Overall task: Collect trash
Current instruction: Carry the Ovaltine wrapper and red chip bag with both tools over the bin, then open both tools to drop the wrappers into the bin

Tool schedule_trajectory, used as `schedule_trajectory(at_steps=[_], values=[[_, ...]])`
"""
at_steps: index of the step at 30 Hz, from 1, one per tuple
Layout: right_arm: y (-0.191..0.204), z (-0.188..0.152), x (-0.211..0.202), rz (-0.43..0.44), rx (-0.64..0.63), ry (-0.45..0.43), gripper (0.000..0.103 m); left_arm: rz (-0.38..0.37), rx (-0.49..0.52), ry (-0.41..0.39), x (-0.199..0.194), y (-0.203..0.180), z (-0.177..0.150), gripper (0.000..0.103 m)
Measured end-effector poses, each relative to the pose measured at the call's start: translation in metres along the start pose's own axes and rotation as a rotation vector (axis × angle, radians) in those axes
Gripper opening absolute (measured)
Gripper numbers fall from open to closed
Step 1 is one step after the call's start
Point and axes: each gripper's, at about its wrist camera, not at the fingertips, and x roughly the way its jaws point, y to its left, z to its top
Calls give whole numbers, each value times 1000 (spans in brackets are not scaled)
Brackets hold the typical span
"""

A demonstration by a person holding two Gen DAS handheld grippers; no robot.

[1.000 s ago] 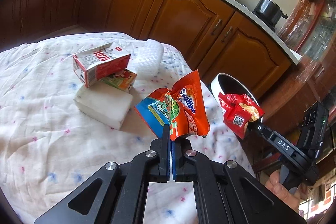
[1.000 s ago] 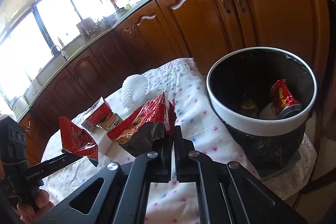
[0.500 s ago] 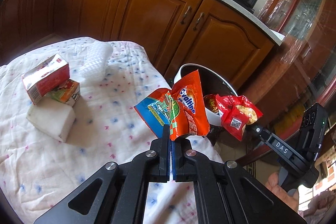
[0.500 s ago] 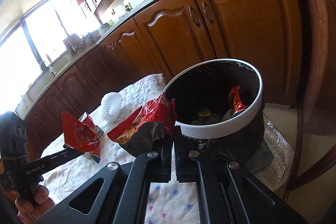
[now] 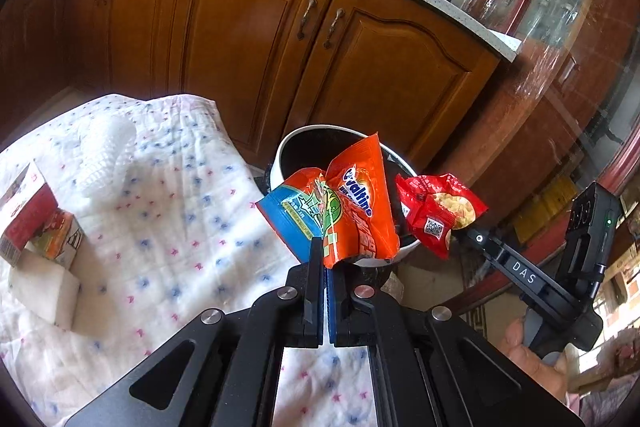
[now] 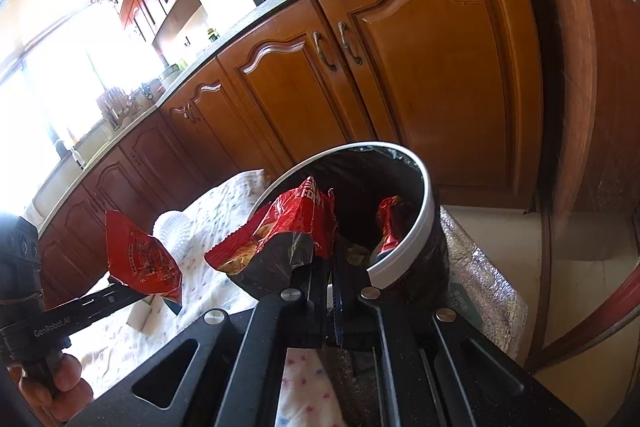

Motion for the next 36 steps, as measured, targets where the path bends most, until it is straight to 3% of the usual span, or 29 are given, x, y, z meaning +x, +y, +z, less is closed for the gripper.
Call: schedule_trajectory(at_steps=[13,22,25,28,32,36], values=[[-16,27,33,-89,-51,62,4,16,67,87,75,-19,45,0],[-21,35,56,-123,-94,112,7,23,83,135,114,-24,54,0],[-23,37,61,-131,-98,120,8,16,69,170,126,-22,55,7],[-25,36,64,-132,-89,135,14,23,64,169,131,-22,56,21],[-26,34,61,-122,-78,134,32,26,62,151,122,-22,51,22],[-26,34,54,-103,-65,113,35,36,49,124,107,-17,42,24]])
